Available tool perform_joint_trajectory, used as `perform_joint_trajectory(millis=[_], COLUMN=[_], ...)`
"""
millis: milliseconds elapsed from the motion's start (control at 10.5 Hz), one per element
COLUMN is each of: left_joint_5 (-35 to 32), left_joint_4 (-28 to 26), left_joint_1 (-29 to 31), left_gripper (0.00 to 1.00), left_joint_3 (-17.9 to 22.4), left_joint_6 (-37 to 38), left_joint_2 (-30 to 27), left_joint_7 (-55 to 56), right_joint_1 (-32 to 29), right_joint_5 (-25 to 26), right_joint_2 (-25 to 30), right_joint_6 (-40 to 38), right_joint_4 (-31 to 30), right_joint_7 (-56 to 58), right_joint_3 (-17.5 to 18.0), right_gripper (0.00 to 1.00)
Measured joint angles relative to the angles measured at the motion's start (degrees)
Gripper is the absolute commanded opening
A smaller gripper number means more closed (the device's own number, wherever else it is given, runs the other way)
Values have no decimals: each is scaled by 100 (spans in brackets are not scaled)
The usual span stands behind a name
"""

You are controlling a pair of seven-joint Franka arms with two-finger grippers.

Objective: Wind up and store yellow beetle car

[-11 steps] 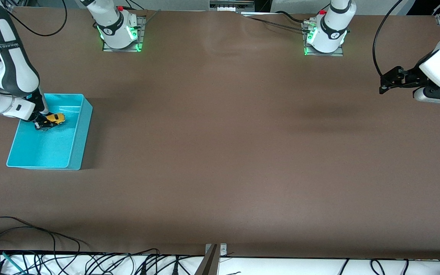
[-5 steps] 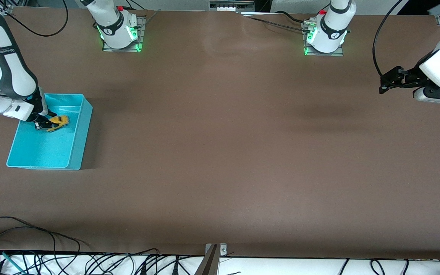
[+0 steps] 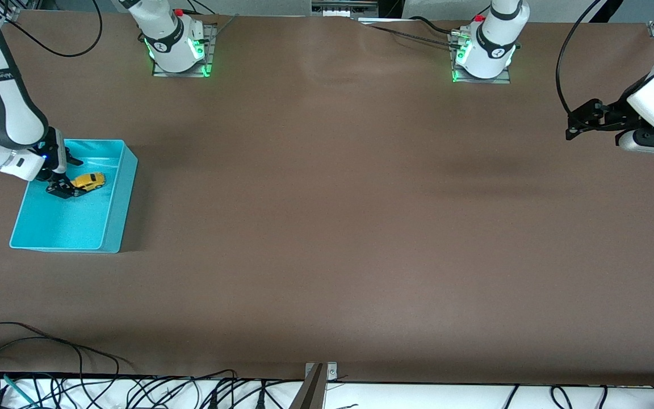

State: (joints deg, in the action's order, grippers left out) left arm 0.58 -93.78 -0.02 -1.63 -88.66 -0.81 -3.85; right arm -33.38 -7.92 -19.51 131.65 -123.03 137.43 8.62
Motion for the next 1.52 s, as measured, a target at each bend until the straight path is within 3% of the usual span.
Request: perform_joint_trajectory(millis=[379,853,1328,1517], left_joint_5=[3,4,5,5], left_joint_4=[0,0,0,0], left_joint_1=[0,0,0,0], left_gripper=[100,100,100,100], left_joint_3=[-1,-3,-4,-4], left_joint_6=[0,0,0,0], left_joint_2=[0,0,0,0], left_joint_7=[0,0,1,1], right_joint_1=[71,593,2530,2919], right_joint_5=[-9,-10,-7,2], right_joint_2=[565,1272,1649,1634], right_joint_6=[-322,-779,-1369,-1587], right_joint_4=[188,190,682,1021], right_joint_7=[-1157,-3615,-5998,-6903], right_joint_3=[101,115,-924,-1192], right_gripper=[100,100,100,100])
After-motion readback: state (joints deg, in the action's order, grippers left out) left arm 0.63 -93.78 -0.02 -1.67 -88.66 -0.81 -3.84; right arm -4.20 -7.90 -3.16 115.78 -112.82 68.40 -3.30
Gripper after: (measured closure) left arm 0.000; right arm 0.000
